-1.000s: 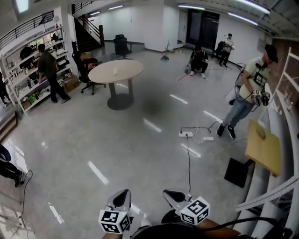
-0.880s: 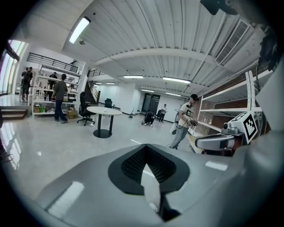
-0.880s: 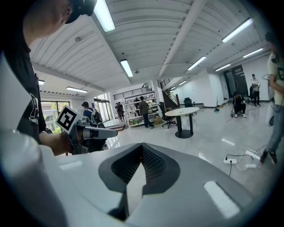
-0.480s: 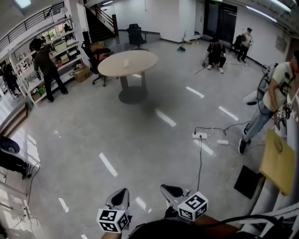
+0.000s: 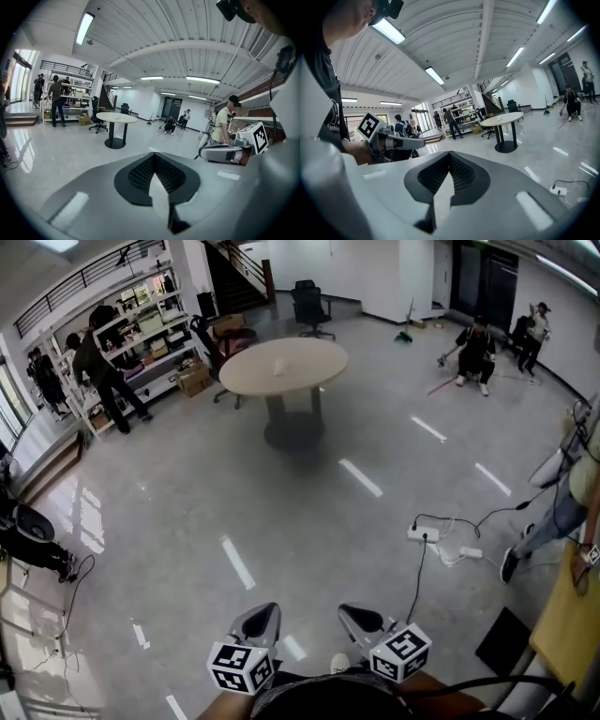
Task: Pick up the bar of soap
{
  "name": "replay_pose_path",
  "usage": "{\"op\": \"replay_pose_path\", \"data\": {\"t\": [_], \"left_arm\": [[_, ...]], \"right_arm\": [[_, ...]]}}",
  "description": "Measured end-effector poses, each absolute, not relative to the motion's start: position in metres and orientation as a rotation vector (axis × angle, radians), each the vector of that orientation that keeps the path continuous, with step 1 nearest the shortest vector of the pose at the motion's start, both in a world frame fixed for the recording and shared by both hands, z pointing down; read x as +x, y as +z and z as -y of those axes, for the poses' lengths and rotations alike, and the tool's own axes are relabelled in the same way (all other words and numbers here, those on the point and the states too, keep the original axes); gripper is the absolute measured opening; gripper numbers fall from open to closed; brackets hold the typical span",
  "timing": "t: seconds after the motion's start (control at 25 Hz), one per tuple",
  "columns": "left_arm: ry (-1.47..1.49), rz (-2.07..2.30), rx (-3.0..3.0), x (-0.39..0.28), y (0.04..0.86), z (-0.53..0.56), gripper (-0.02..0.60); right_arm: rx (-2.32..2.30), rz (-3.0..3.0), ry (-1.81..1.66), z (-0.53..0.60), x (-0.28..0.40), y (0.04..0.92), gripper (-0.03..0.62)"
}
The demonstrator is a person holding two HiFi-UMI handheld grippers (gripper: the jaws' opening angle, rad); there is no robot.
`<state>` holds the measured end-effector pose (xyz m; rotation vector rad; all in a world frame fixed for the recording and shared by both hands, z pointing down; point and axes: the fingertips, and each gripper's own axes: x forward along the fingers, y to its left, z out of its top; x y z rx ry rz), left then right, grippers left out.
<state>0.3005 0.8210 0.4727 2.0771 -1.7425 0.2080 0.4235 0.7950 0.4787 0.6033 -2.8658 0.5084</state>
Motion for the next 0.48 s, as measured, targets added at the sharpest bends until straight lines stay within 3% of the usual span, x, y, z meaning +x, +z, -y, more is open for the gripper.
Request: {"op": "replay_pose_path", "data": {"t": [0.16,0.48], "left_arm": [[0.266,1.734,2.100,0.327,0.466,-0.790,0.008],[0.316,1.726,2.081,0.319,0.483,-0.736,0.008]], "right_arm": [[0.609,2.863,0.572,-0.762,0.440,0.484,0.006],[0.567,2.862,0.624,-0.716,0.424,0.506,0.006]]}}
